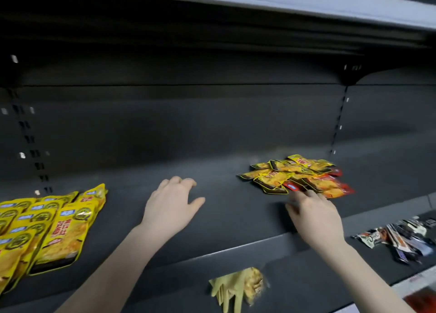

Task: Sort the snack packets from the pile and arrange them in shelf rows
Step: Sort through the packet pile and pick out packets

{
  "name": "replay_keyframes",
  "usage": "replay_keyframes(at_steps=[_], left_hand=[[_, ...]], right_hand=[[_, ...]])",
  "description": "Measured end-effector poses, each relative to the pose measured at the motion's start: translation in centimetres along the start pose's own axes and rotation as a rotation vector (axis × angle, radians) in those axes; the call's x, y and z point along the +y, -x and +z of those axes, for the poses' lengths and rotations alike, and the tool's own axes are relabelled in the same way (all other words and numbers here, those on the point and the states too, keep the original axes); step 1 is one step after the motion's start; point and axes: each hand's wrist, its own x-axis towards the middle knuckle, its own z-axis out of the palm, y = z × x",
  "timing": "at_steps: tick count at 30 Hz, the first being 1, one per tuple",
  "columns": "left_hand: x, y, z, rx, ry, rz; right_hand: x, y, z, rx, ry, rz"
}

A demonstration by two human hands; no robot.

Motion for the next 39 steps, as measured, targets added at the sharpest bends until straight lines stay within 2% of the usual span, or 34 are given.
replay_keyframes(at_steps=[4, 7, 17, 23, 28, 31, 36, 39], left_hand=[[3.8, -1.3, 2.3, -0.047, 0.01, 0.007], [7.0, -3.0, 4.1, -0.056, -0.003, 0.014], [16.9, -12.1, 11.8, -0.075, -0.005, -0.056], [16.8, -13.9, 15.3, -0.186, -0.044, -0.147], [16.5, -13.9, 15.7, -0.14, 0.017, -0.215], [16.5, -13.6, 15.6, -0.129, 0.076, -0.243], [16.0, -13.0, 14.8, -0.164, 0.032, -0.254], [15.3, -12.4, 14.6, -0.05, 0.155, -0.258]], right_hand=[[4.8, -1.0, 0.5, -0.072, -0.02, 0.06], [7.8, -2.5, 1.5, -0.029, -0.099, 0.079], [16.4, -10.1, 7.0, 0.077, -0.31, -0.046], [16.6, -11.1, 9.1, 0.059, -0.462, -0.121], [17.0, -11.2, 9.4, 0.059, -0.54, -0.045], [16.9, -10.9, 9.5, 0.038, -0.519, -0.074], [16.4, -10.7, 9.3, 0.033, -0.433, -0.112], [16.3, -10.7, 9.2, 0.016, -0.414, -0.122]])
